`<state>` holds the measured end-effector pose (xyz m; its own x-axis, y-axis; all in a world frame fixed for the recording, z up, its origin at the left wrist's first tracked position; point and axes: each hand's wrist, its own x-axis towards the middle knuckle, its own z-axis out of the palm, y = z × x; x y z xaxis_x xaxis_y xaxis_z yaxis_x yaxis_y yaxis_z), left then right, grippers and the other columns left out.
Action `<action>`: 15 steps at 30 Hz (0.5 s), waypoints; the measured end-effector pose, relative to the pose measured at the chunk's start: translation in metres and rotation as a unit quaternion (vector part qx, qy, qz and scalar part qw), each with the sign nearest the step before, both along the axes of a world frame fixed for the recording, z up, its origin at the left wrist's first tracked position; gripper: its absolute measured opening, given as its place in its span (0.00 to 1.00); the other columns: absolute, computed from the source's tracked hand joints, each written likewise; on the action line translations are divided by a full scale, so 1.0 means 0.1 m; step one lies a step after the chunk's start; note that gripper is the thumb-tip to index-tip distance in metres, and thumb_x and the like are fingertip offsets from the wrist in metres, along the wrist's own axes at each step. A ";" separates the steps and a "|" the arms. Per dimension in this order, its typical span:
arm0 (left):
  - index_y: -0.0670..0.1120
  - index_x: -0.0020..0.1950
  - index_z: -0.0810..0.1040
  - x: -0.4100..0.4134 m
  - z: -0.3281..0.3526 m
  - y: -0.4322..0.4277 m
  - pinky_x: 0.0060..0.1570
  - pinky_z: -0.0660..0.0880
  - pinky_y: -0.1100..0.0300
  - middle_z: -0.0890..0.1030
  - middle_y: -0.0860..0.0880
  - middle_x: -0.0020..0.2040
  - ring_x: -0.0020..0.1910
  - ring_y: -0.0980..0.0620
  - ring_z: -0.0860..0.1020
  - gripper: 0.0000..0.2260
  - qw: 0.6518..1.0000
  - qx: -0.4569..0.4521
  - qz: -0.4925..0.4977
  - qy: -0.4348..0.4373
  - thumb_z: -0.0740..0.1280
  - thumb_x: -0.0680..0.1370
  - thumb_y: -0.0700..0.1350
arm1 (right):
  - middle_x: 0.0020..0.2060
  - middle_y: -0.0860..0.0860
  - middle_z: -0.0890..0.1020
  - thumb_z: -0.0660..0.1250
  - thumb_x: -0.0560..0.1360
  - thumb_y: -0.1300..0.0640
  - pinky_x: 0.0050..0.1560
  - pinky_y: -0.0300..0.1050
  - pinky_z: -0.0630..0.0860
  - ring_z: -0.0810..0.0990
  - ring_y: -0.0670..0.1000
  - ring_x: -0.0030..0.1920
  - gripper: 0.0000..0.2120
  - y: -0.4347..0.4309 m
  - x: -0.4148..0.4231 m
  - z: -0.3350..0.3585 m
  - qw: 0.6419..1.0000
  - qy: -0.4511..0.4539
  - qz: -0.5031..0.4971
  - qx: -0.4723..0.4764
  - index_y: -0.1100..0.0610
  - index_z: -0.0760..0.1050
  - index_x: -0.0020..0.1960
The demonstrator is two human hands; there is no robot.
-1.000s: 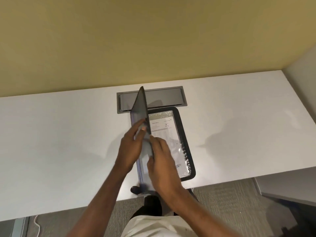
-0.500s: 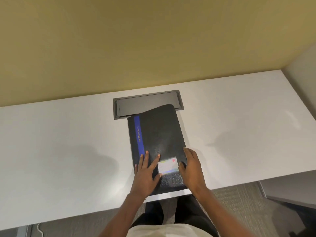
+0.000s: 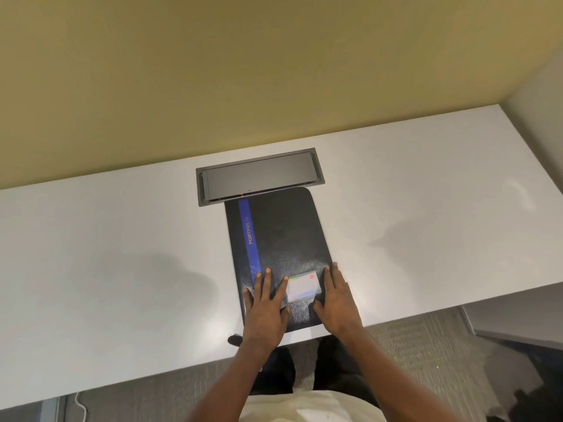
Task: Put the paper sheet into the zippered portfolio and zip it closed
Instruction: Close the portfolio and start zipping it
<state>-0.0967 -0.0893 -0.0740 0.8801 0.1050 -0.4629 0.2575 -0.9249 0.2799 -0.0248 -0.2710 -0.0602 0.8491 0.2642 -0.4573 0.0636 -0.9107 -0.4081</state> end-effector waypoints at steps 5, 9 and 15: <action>0.57 0.84 0.50 -0.19 -0.02 0.20 0.81 0.47 0.41 0.41 0.50 0.85 0.83 0.49 0.40 0.31 0.997 -0.060 0.015 -0.050 0.61 0.84 0.51 | 0.82 0.53 0.52 0.68 0.77 0.54 0.80 0.51 0.55 0.53 0.53 0.81 0.36 0.10 -0.14 0.10 0.998 -0.051 -0.030 0.026 0.56 0.56 0.80; 0.53 0.77 0.68 -0.44 0.06 0.40 0.80 0.55 0.44 0.65 0.49 0.80 0.79 0.46 0.63 0.23 0.993 -0.063 0.063 -0.082 0.65 0.81 0.48 | 0.67 0.52 0.74 0.67 0.77 0.54 0.66 0.50 0.75 0.75 0.53 0.65 0.22 0.29 -0.42 0.19 0.995 -0.071 -0.020 0.060 0.53 0.70 0.70; 0.54 0.53 0.76 -0.86 0.00 0.69 0.61 0.64 0.50 0.78 0.54 0.53 0.55 0.49 0.76 0.10 0.990 -0.037 0.105 -0.085 0.62 0.76 0.55 | 0.42 0.45 0.82 0.65 0.74 0.48 0.46 0.48 0.79 0.81 0.49 0.45 0.06 0.61 -0.91 0.13 0.996 0.015 -0.021 0.080 0.49 0.77 0.47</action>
